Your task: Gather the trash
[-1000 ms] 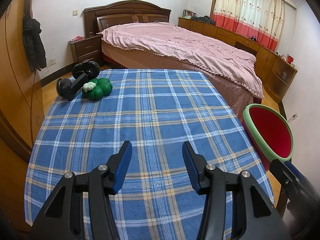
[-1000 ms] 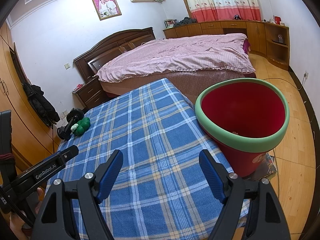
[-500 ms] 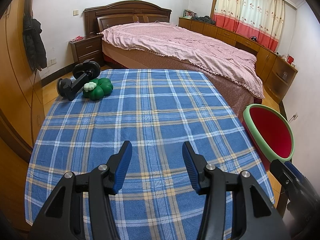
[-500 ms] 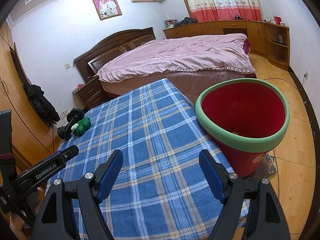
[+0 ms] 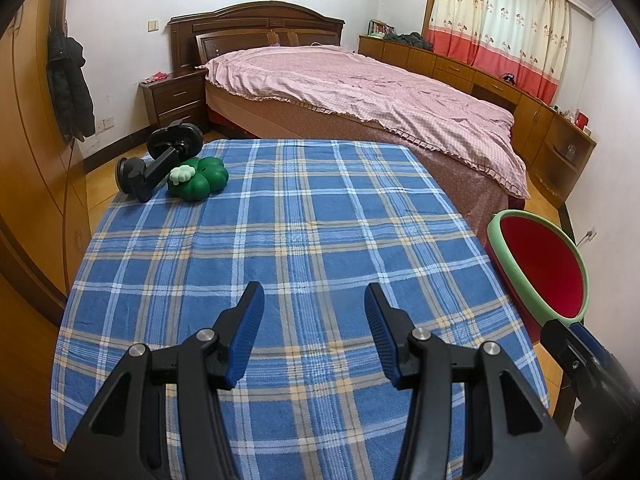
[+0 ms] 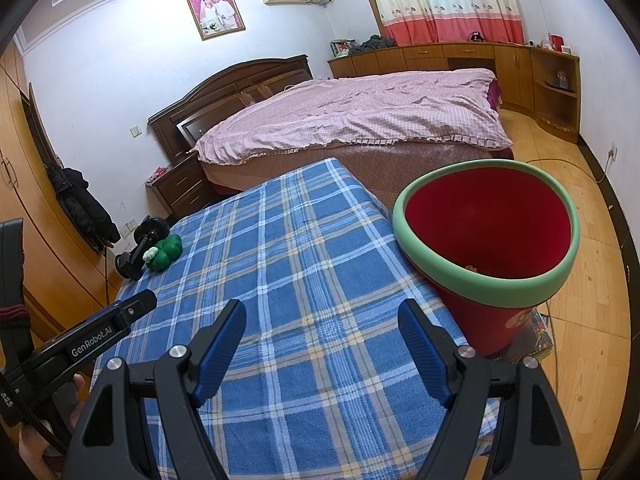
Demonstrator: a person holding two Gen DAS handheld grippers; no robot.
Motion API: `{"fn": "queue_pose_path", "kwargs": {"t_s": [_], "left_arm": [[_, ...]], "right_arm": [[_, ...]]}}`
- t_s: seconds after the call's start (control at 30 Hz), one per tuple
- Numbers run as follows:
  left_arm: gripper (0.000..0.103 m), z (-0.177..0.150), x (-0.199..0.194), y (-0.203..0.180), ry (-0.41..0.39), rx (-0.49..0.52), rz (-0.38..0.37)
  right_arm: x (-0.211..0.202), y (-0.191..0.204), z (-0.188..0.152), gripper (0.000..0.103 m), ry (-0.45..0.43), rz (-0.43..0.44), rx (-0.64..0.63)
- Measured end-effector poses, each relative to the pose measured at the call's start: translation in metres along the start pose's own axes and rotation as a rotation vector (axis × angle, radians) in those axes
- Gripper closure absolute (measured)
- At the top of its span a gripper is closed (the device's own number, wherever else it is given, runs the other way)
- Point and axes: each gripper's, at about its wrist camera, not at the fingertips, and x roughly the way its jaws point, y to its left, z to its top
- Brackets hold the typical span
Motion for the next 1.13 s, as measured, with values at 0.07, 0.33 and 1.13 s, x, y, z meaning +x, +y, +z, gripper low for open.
{"fn": "queue_pose_path", "kwargs": {"t_s": [0.07, 0.33, 1.13], "left_arm": [[0.051, -0.0001, -0.0005, -0.0004, 0.0, 0.0, 0.001], [0.051, -0.0002, -0.0001, 0.0003, -0.003, 0.0, 0.001], [0.051, -0.0008, -0.0001, 0.0049, 0.006, 0.004, 0.011]], "right_arm": [[-0.0001, 0.0003, -0.0003, 0.023, 0.0, 0.0, 0.001], [0.0, 0.0003, 0.0001, 0.023, 0.002, 0.0, 0.0], [-0.0002, 0.0043, -0.0013, 0.023, 0.002, -0.001, -0.002]]}}
